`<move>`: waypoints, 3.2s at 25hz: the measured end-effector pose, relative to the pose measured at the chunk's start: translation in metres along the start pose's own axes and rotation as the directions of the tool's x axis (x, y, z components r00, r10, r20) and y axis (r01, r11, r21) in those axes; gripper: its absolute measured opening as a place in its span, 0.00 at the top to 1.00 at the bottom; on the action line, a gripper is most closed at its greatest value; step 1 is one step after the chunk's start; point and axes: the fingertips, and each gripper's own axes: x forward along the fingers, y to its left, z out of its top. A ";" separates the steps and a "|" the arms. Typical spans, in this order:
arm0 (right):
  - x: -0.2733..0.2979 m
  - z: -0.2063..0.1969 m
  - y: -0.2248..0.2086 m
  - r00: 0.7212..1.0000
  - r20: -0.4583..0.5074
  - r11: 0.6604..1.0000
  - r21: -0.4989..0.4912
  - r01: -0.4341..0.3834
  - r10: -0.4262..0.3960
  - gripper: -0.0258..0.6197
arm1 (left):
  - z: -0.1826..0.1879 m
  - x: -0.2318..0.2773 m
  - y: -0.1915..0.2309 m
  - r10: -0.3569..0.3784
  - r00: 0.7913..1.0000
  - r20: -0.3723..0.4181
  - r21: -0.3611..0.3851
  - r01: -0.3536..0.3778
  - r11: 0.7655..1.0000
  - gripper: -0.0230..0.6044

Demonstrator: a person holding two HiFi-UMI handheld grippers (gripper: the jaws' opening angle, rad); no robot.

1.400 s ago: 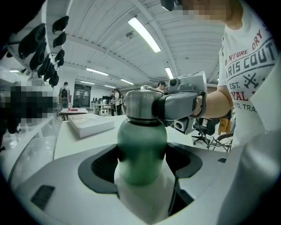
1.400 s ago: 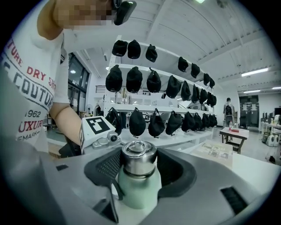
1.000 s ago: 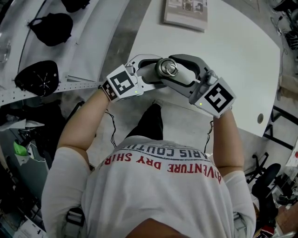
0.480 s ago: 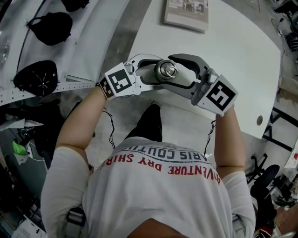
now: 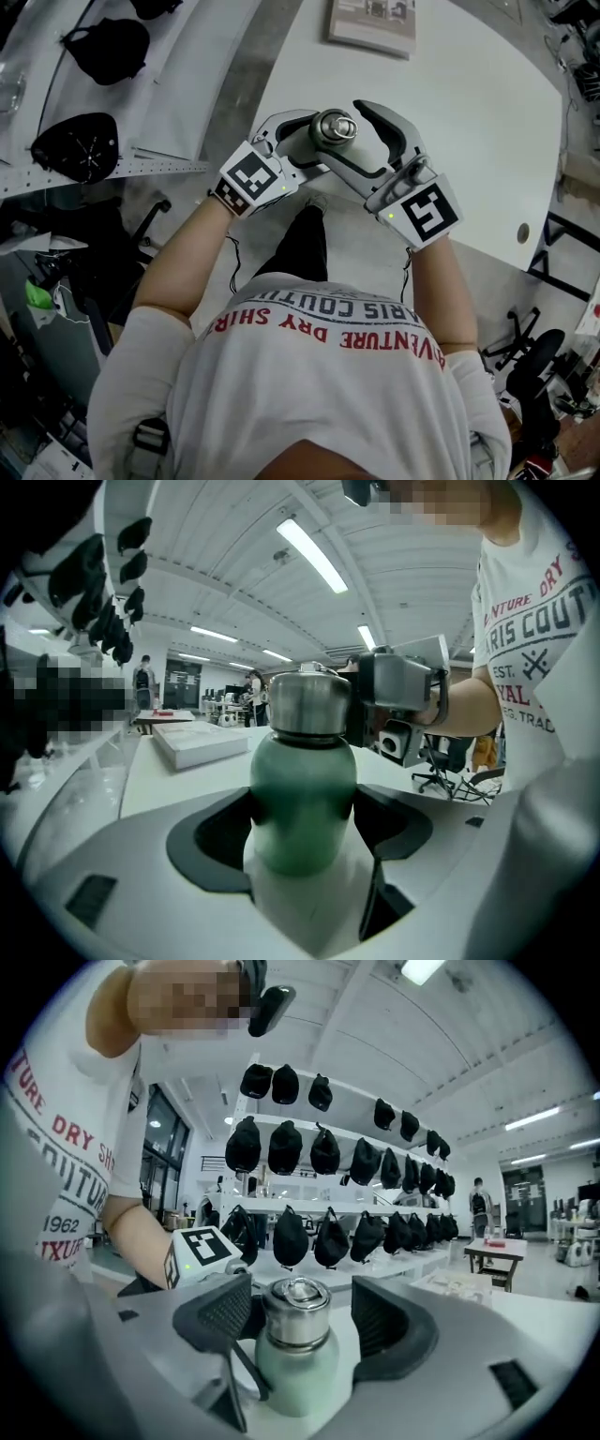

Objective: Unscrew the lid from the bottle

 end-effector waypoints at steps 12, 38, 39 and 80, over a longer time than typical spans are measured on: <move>0.006 -0.016 0.005 0.989 -0.044 0.990 0.000 0.144 -0.144 0.47 | -0.001 0.000 0.002 0.295 0.956 -0.010 -0.131 -0.293 0.947 0.40; 0.010 -0.016 0.008 0.992 -0.089 0.993 -0.069 -0.094 0.088 0.58 | -0.005 -0.004 0.000 -0.076 0.997 -0.032 0.026 0.076 0.997 0.40; 0.011 -0.016 0.008 0.990 -0.092 0.991 -0.071 -0.113 0.106 0.58 | -0.006 -0.005 0.000 -0.102 0.994 -0.036 0.038 0.103 0.994 0.40; 0.009 -0.018 0.017 0.994 -0.093 0.998 -0.001 0.057 -0.057 0.49 | -0.006 -0.008 -0.004 0.324 0.945 -0.034 -0.153 -0.326 0.933 0.40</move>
